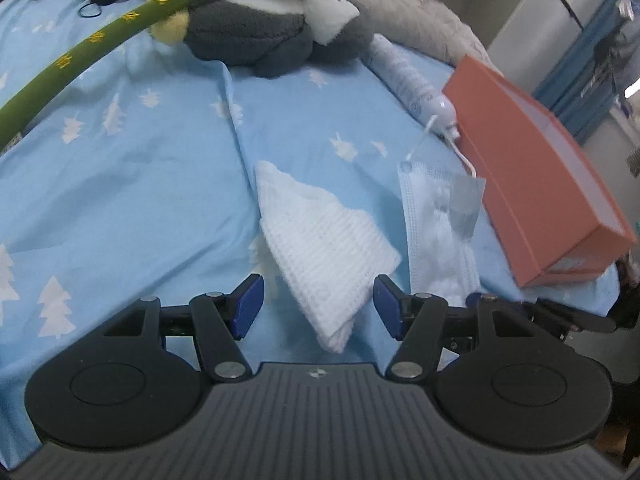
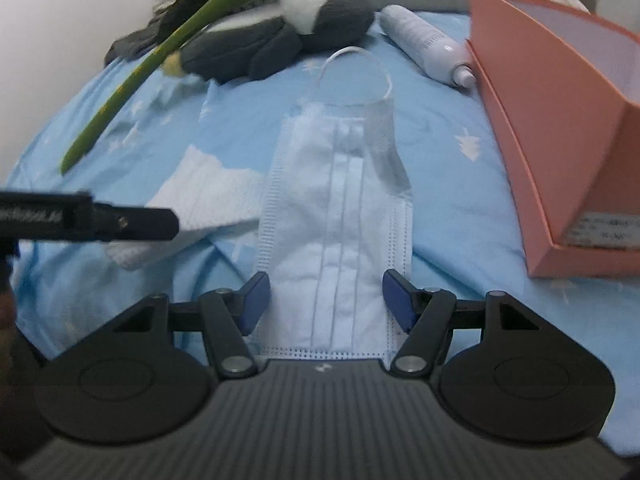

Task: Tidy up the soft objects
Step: 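Lift the white towel with left tool while right tool lifts the face mask, then carry the towel with left tool while right tool carries the mask over box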

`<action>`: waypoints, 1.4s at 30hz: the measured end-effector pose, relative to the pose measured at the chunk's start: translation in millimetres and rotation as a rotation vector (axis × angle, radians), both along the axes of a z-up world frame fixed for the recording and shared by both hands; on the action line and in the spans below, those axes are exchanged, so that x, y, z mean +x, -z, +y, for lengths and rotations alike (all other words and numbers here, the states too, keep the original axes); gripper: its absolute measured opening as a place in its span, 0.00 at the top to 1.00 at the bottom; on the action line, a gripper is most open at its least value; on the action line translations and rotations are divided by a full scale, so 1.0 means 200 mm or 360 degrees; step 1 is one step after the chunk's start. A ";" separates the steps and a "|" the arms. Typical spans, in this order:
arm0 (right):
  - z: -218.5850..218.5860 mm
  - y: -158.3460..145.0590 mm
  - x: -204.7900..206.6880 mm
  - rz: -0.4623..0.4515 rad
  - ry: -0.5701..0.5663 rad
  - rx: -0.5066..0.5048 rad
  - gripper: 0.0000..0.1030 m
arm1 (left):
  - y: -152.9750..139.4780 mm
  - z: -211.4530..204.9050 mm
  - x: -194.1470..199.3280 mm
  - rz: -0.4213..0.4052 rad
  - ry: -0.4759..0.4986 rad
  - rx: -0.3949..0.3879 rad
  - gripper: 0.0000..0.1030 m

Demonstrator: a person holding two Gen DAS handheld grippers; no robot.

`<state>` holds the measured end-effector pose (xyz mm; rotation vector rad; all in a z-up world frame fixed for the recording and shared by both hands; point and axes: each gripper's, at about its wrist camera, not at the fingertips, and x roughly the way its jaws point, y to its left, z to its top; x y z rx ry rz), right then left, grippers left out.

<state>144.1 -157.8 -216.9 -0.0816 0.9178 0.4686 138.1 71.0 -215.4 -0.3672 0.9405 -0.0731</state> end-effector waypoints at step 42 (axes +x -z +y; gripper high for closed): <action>-0.22 -0.54 -0.18 -0.0192 0.0154 0.0247 0.92 | -0.58 -0.22 -0.10 -0.0314 0.0062 0.0077 0.87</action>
